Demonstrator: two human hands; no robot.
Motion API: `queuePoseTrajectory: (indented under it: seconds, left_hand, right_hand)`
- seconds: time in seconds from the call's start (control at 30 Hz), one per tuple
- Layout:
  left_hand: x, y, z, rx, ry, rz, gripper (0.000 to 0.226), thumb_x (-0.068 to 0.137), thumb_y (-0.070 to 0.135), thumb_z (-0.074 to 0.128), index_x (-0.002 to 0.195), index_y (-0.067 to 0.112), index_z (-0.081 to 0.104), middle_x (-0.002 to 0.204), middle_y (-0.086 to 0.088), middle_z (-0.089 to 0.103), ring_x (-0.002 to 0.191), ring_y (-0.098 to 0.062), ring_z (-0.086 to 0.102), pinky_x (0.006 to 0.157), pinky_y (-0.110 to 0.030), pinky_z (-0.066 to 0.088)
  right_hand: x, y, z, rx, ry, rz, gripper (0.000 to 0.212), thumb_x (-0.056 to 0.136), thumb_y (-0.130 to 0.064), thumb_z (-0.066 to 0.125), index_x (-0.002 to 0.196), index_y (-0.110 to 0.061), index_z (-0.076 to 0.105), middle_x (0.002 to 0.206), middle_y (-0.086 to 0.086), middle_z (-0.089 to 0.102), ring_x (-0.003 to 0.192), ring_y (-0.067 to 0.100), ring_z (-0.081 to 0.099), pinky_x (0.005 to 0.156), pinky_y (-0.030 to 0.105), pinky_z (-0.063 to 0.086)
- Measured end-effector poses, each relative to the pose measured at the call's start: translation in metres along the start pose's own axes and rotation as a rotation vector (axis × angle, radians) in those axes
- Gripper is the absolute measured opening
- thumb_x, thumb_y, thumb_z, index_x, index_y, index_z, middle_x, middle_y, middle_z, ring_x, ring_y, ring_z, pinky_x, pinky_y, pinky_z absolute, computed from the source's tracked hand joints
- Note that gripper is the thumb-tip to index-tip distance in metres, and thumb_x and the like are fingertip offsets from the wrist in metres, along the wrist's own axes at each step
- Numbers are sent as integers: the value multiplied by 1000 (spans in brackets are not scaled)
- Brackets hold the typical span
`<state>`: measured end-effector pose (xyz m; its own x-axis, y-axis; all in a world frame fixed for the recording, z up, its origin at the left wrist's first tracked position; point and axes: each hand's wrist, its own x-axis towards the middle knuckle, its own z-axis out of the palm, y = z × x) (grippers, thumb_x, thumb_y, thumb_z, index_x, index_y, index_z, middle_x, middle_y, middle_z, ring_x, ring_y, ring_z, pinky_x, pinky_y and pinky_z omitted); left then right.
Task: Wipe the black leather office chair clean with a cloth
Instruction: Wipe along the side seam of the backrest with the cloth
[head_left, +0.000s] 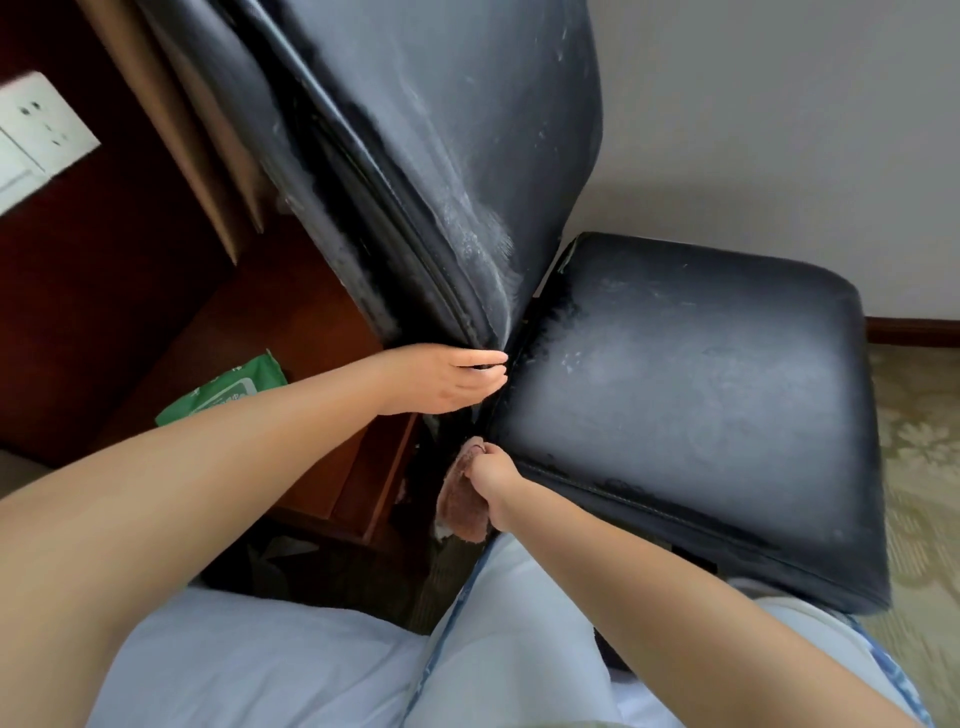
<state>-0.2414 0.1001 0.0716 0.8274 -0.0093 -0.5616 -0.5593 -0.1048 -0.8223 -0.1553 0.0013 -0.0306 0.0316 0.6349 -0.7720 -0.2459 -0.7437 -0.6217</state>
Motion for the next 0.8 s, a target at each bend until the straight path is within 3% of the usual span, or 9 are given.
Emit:
queuePoseTrajectory:
  seconds: [0.17, 0.3, 0.47, 0.6, 0.73, 0.8]
  left_hand:
    - [-19, -25, -18, -43, -178, -48, 78, 92, 28, 48, 152, 4, 5, 158, -17, 12, 146, -30, 11, 106, -63, -6]
    - [-35, -41, -24, -44, -173, -152, 79, 89, 26, 51, 152, 6, 9, 157, -11, 21, 145, -26, 21, 110, -61, 4]
    - [-56, -49, -30, -16, -215, -253, 73, 90, 12, 42, 151, 3, 3, 159, -13, 15, 145, -29, 18, 110, -63, 2]
    - [-70, -54, -30, -39, -269, -368, 73, 90, 9, 41, 150, 0, -1, 159, -14, 14, 146, -29, 15, 110, -64, 1]
    - [-77, -67, -35, -74, -288, -427, 67, 87, 7, 27, 152, 2, 7, 158, -12, 19, 145, -28, 21, 112, -59, 8]
    - [-84, -73, -38, -72, -303, -452, 65, 89, 8, 30, 152, 3, 12, 157, -11, 22, 144, -27, 24, 114, -57, 13]
  right_hand:
    - [-25, -10, -6, 1, -2, -80, 46, 102, -11, 30, 148, -13, 28, 146, 11, 37, 131, 29, 38, 105, 37, 32]
    - [-39, -17, -6, 69, 34, -187, 39, 101, -10, 33, 139, -12, 41, 138, 10, 47, 123, 29, 47, 99, 36, 38]
    - [-58, -28, -4, 123, 78, -329, 33, 99, -8, 35, 129, -15, 48, 122, 4, 52, 112, 24, 49, 101, 36, 41]
    - [-79, -38, -6, 174, 135, -475, 27, 97, -4, 35, 107, -22, 52, 100, -4, 52, 90, 12, 48, 87, 28, 41]
    - [-101, -55, -5, 234, 175, -580, 29, 97, -3, 35, 107, -23, 54, 85, -12, 54, 78, 2, 48, 81, 25, 38]
    - [-113, -65, -3, 209, 158, -666, 30, 97, -3, 36, 112, -20, 57, 84, -17, 53, 80, 1, 50, 81, 23, 37]
